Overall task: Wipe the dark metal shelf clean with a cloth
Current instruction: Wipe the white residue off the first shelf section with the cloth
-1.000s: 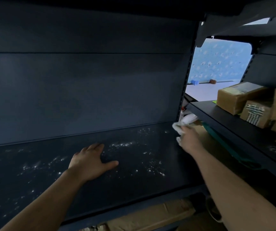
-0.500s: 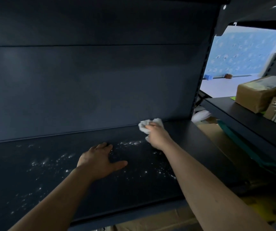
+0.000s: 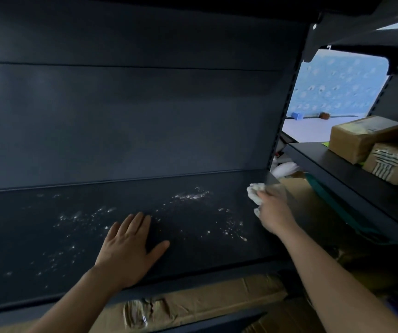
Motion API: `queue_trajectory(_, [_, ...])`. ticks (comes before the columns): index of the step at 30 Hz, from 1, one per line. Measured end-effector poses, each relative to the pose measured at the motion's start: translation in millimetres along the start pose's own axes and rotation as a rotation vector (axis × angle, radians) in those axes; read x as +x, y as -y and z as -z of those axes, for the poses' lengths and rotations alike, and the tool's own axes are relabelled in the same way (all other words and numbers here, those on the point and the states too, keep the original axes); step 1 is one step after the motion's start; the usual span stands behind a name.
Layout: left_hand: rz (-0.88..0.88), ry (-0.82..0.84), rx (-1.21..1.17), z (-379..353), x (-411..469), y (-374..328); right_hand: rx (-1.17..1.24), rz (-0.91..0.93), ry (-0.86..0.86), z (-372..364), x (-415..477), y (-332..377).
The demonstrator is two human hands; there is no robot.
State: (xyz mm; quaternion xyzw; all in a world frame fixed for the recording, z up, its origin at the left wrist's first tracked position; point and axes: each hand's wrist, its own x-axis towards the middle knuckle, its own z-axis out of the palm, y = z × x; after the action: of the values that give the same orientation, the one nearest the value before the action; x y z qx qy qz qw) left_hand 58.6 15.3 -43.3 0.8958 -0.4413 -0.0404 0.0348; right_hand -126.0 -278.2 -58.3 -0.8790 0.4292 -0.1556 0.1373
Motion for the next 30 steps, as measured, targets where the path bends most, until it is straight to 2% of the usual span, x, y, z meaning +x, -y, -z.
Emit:
queue_trajectory(4, [0.028, -0.011, -0.013, -16.7, -10.9, 5.0, -0.037, 0.120, 0.010, -25.3, -20.3, 51.1])
queue_trajectory(8, [0.036, -0.067, -0.016, -23.7, -11.4, 4.9, 0.126, 0.275, 0.157, -43.5, -36.5, 103.6])
queue_trajectory(11, [0.037, -0.079, -0.025, -21.3, -12.7, 2.5, 0.308, 0.255, 0.047, -22.9, -54.8, 115.2])
queue_trajectory(13, [0.034, -0.089, -0.023, -21.2, -13.3, 1.9, 0.308, 0.241, -0.084, -0.3, -58.4, 96.9])
queue_trajectory(15, [0.033, -0.090, -0.022, -22.4, -13.5, 2.1, 0.196, 0.206, -0.157, 26.4, -56.9, 58.7])
queue_trajectory(18, [0.037, -0.090, -0.020, -22.9, -14.0, 1.9, -0.063, 0.034, -0.067, 42.7, -59.3, -13.5])
queue_trajectory(21, [0.036, -0.092, -0.027, -23.3, -14.4, 0.4, -0.047, -0.087, -0.046, 17.9, -73.5, -32.6])
queue_trajectory(24, [0.039, -0.086, -0.030, -23.7, -13.7, 1.2, -0.019, -0.033, -0.099, 1.9, -88.2, 5.6])
queue_trajectory(30, [0.040, -0.100, -0.030, -24.8, -14.2, 1.1, 0.266, 0.197, 0.053, -24.2, -104.9, 92.5])
